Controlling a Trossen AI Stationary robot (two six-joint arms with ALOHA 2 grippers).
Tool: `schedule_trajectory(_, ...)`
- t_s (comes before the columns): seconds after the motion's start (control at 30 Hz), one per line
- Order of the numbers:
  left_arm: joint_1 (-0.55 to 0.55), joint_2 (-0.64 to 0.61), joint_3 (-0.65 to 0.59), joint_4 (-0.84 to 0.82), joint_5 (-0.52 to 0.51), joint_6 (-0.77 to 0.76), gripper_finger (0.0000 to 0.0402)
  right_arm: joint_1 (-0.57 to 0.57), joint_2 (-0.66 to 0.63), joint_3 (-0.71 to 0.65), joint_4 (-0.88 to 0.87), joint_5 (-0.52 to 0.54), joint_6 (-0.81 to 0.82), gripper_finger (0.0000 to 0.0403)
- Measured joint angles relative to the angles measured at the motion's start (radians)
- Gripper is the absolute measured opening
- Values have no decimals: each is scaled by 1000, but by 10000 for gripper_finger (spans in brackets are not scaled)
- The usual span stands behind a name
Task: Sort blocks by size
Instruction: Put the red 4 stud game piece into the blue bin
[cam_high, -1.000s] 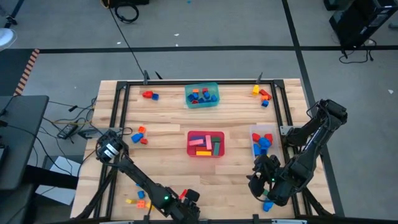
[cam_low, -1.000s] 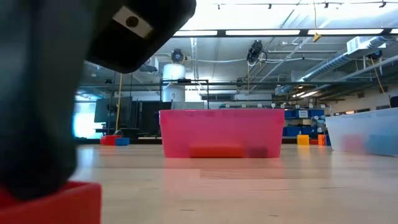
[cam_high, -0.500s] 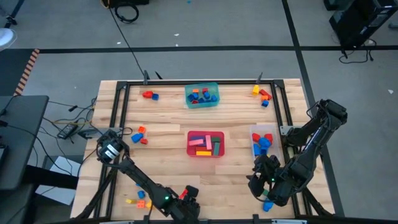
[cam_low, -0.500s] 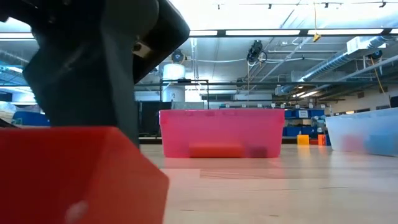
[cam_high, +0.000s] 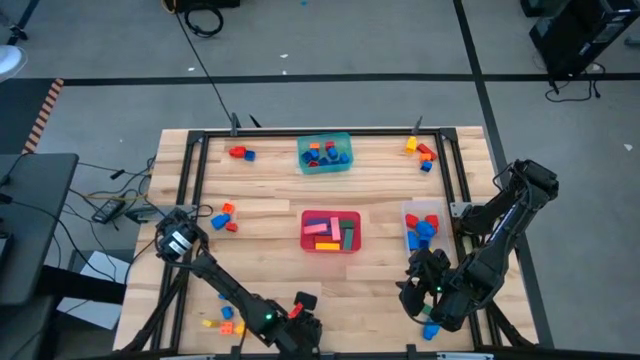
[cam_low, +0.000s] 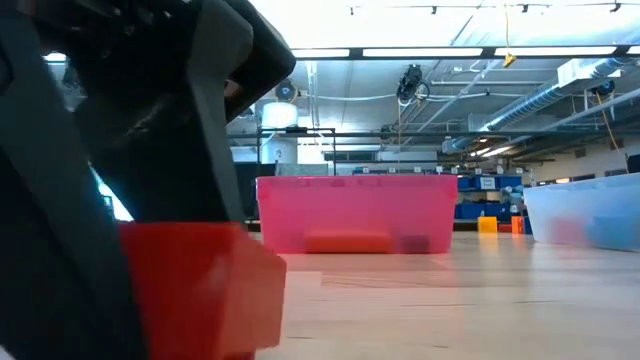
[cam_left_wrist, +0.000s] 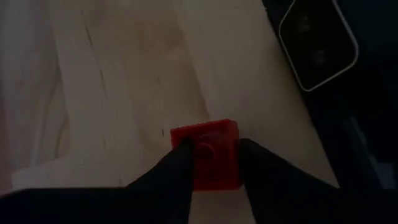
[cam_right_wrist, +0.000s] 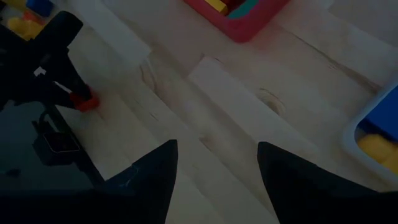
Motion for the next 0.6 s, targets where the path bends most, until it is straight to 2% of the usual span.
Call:
schedule_trajectory(0.1, 0, 0, 0, 2, 0, -1, 83, 0, 0, 0, 0, 0, -4, 235)
schedule_trajectory(0.33, 14, -19, -1, -1, 4, -56, 83, 0, 0, 0, 0, 1, -31, 235)
schedule_trajectory(0.6, 104, -135, -1, -38, -13, -42, 83, 2, 0, 0, 1, 2, -61, 236)
